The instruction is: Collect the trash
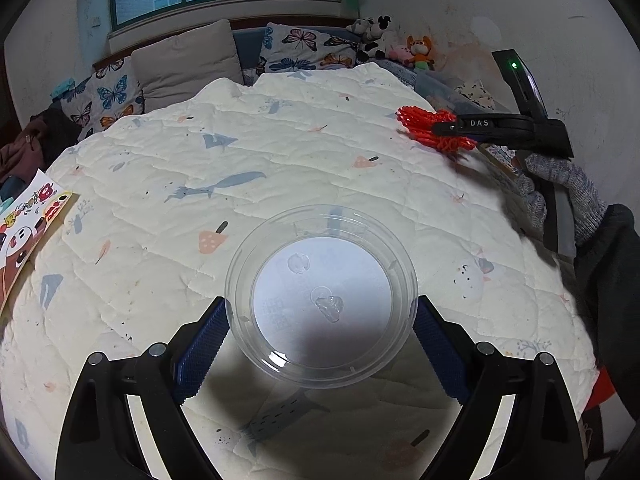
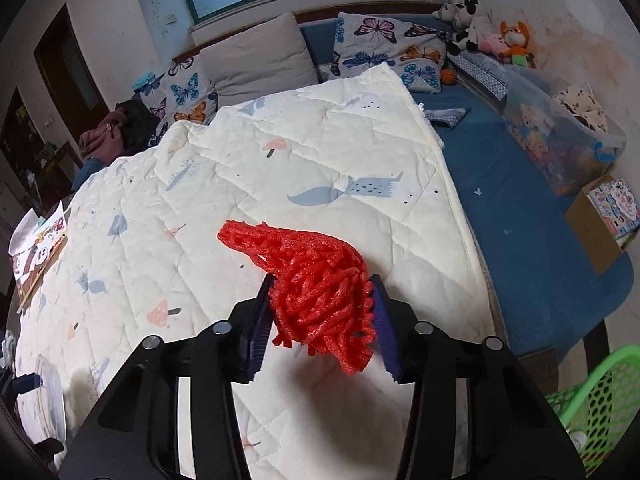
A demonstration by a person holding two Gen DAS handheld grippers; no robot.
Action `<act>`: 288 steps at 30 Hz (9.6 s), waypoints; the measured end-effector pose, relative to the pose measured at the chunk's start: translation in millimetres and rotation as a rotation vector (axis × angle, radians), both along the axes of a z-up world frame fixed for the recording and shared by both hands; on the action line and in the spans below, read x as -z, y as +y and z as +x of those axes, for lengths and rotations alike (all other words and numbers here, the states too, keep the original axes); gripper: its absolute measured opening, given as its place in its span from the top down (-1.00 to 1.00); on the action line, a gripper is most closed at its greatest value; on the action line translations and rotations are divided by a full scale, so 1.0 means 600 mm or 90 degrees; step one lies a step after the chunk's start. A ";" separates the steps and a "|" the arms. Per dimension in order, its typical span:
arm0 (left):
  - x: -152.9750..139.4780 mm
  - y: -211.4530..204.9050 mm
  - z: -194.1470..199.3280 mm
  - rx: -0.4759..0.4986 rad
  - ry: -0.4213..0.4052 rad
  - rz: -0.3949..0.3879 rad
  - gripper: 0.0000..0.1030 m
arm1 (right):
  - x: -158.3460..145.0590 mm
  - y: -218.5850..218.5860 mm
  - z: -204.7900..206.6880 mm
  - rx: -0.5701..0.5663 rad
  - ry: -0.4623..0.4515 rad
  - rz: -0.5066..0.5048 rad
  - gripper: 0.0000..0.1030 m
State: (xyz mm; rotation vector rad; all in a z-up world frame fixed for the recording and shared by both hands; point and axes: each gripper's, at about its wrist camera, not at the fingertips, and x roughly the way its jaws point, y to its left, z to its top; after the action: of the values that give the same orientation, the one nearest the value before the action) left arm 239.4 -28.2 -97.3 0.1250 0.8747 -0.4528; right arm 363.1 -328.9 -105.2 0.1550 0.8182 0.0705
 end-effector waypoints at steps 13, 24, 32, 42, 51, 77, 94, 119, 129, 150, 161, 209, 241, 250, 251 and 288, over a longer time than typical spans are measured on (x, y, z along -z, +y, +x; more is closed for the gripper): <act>-0.036 -0.029 -0.037 0.022 -0.021 -0.021 -0.71 | -0.055 -0.005 -0.127 -0.008 -0.043 0.001 0.22; -0.064 -0.098 -0.089 0.073 -0.042 -0.037 -0.71 | -0.070 -0.065 -0.291 0.044 -0.062 0.002 0.22; -0.072 -0.163 -0.116 0.120 -0.041 -0.038 -0.71 | -0.057 -0.121 -0.392 0.098 -0.059 -0.022 0.21; -0.085 -0.247 -0.144 0.167 -0.047 -0.036 -0.71 | -0.039 -0.204 -0.473 0.174 -0.048 -0.021 0.19; -0.086 -0.305 -0.145 0.192 -0.032 -0.039 -0.71 | -0.035 -0.281 -0.512 0.243 -0.045 -0.015 0.16; -0.064 -0.509 -0.145 0.281 0.001 -0.003 -0.71 | -0.050 -0.354 -0.589 0.305 -0.077 0.001 -0.31; -0.005 -0.658 -0.142 0.331 0.044 0.044 -0.71 | -0.048 -0.374 -0.631 0.325 -0.098 0.014 -0.34; -0.007 -0.669 -0.145 0.331 0.065 0.004 -0.78 | -0.052 -0.367 -0.659 0.333 -0.113 0.028 -0.34; -0.054 -0.580 -0.164 0.299 0.003 -0.012 -0.78 | -0.062 -0.319 -0.649 0.296 -0.125 0.036 -0.38; -0.096 -0.299 -0.169 0.116 -0.077 -0.042 -0.84 | -0.078 -0.150 -0.589 0.190 -0.108 -0.005 -0.69; -0.111 -0.169 -0.190 0.022 -0.111 -0.065 -0.86 | -0.090 -0.070 -0.569 0.150 -0.115 -0.022 -0.81; -0.123 0.014 -0.274 -0.246 -0.195 -0.018 -0.86 | -0.092 0.087 -0.559 0.055 -0.136 -0.089 -0.91; -0.124 0.015 -0.276 -0.249 -0.194 -0.020 -0.86 | -0.090 0.091 -0.559 0.051 -0.135 -0.086 -0.91; -0.120 0.009 -0.277 -0.245 -0.192 -0.019 -0.86 | -0.086 0.088 -0.557 0.056 -0.133 -0.085 -0.91; -0.121 0.008 -0.277 -0.244 -0.193 -0.018 -0.86 | -0.086 0.088 -0.557 0.057 -0.132 -0.085 -0.91; -0.115 -0.001 -0.278 -0.232 -0.188 -0.014 -0.86 | -0.083 0.084 -0.557 0.062 -0.129 -0.076 -0.91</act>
State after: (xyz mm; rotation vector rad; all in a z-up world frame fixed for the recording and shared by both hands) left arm 72.4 -29.0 -28.3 0.0090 0.5836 -0.0976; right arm 28.7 -278.5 -55.4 0.0734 0.6095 -0.0534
